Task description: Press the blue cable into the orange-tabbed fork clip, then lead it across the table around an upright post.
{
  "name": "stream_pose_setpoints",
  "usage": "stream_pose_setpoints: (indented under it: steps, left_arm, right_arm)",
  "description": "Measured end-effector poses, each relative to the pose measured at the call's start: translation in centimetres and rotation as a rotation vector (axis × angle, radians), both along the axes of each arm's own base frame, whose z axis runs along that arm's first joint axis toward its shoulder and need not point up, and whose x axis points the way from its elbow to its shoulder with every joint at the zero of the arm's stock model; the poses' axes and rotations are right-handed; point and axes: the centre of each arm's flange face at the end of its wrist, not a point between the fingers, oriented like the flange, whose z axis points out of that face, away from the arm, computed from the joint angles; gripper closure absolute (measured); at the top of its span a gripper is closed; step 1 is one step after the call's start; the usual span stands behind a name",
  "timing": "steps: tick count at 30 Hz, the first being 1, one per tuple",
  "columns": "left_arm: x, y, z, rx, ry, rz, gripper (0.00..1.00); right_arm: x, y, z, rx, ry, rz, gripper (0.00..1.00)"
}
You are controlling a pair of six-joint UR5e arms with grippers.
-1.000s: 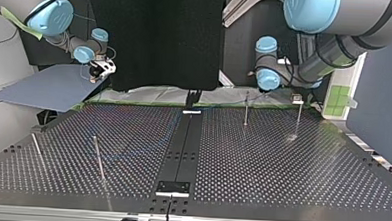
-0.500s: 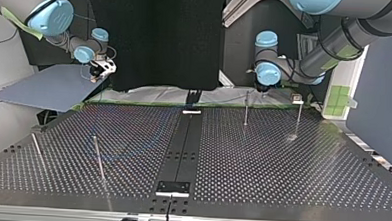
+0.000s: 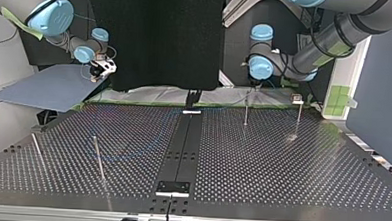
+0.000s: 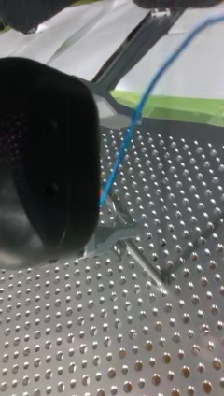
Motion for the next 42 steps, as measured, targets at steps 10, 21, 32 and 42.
stream_pose_setpoints:
  steps: [10, 21, 32, 42]
  left_arm:
    - [-1.4, 0.0, 2.4, -0.048, -0.068, 0.027, 0.0]
    - [-1.6, -2.3, 6.8, -0.054, -0.183, -0.043, 0.0]
    - [-3.1, -5.9, 3.7, -0.014, -0.215, -0.063, 0.0]
    - [-3.1, -5.5, -0.7, 0.006, -0.23, 0.034, 0.0]
  right_arm:
    - [0.0, 0.1, -0.1, 0.002, 0.0, 0.0, 1.0]
    - [0.0, 0.1, -0.2, 0.006, 0.0, 0.0, 1.0]
    - [0.0, 0.2, -0.3, 0.008, 0.0, 0.0, 1.0]
    - [0.0, 0.3, -0.5, 0.011, 0.0, 0.0, 1.0]
